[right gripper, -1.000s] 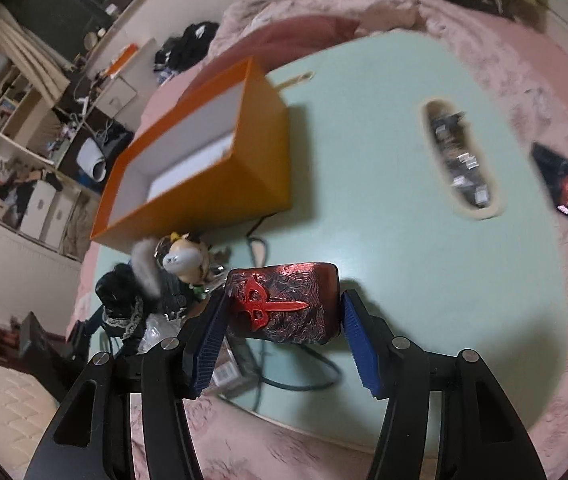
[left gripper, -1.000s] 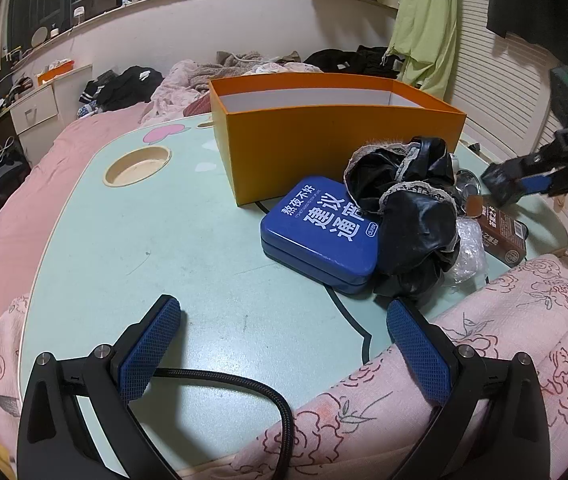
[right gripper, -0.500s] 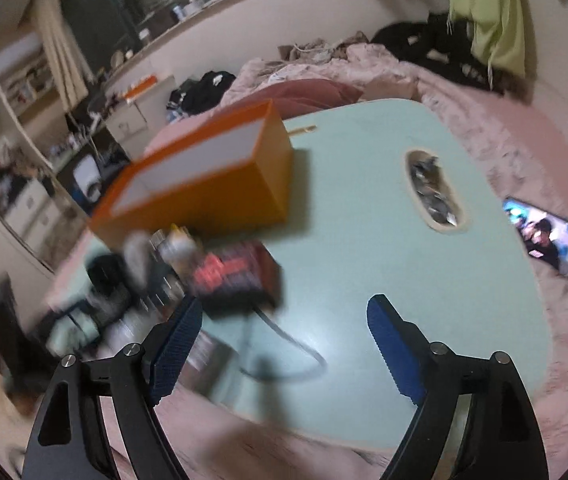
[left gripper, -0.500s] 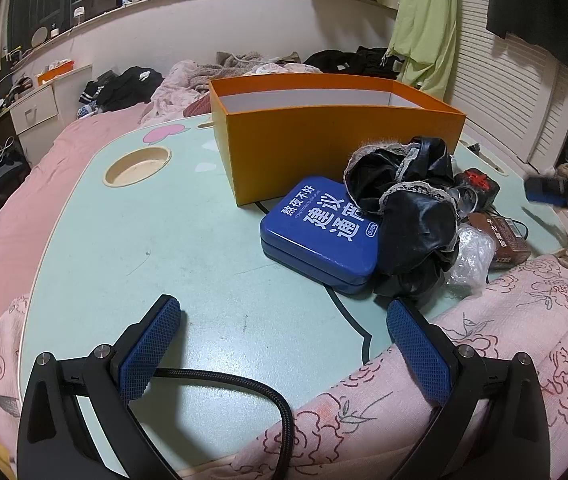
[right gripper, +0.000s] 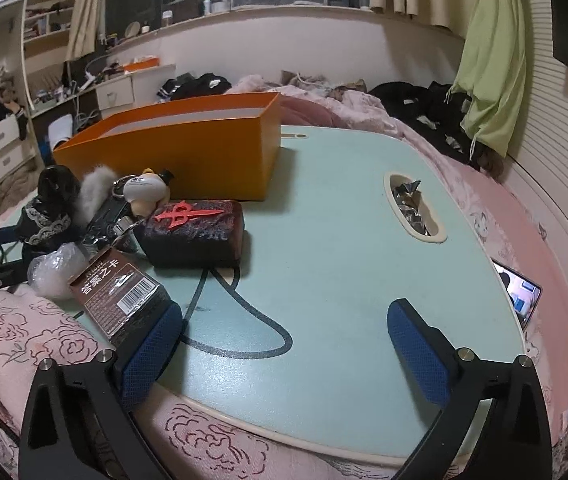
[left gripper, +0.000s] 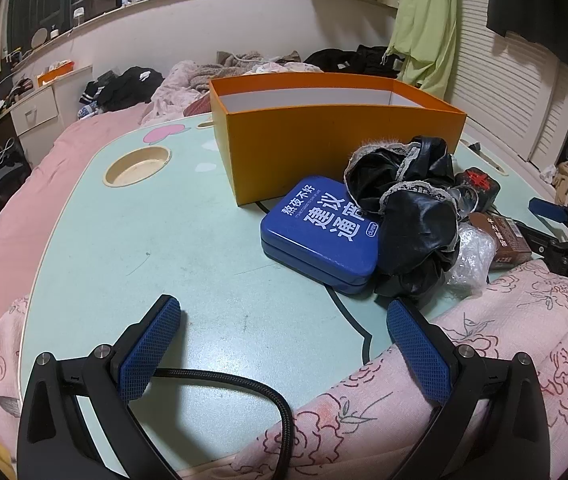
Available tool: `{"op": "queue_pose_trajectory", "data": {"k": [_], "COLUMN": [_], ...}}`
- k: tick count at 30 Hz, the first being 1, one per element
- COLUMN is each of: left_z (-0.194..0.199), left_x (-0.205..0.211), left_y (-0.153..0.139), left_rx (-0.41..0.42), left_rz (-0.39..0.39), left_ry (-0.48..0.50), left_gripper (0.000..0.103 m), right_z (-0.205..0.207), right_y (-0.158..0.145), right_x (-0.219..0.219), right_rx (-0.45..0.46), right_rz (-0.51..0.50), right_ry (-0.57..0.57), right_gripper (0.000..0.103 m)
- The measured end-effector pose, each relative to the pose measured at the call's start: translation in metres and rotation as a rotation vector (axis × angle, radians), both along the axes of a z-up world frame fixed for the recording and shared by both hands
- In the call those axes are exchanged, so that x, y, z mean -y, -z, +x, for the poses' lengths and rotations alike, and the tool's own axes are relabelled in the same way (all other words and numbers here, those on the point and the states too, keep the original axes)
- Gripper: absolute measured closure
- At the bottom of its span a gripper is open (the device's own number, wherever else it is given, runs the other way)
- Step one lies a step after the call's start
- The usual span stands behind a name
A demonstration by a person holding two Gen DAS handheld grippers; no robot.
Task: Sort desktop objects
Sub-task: 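Grasp the beige fur ball in the box with the left gripper, set it on the table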
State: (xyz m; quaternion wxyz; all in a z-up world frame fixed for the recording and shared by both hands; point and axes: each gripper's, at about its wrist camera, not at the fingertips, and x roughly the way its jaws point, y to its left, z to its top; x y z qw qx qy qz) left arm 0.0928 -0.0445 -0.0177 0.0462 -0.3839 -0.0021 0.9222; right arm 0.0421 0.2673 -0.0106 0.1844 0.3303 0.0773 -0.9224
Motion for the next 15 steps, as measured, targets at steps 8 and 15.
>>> {"op": "queue_pose_trajectory", "data": {"k": [8, 15], "left_z": [0.000, 0.001], "left_x": [0.004, 0.016], "left_y": [-0.003, -0.033], "left_rx": [0.031, -0.039], "left_rz": [0.007, -0.015], "left_ry": [-0.017, -0.073], "left_gripper": [0.000, 0.000], "right_z": [-0.001, -0.002], "right_y": [-0.001, 0.000], "right_x": [0.001, 0.000], "right_rx": [-0.001, -0.001], "right_rz": [-0.002, -0.002], "right_ry": [-0.001, -0.001], "right_gripper": [0.000, 0.000]}}
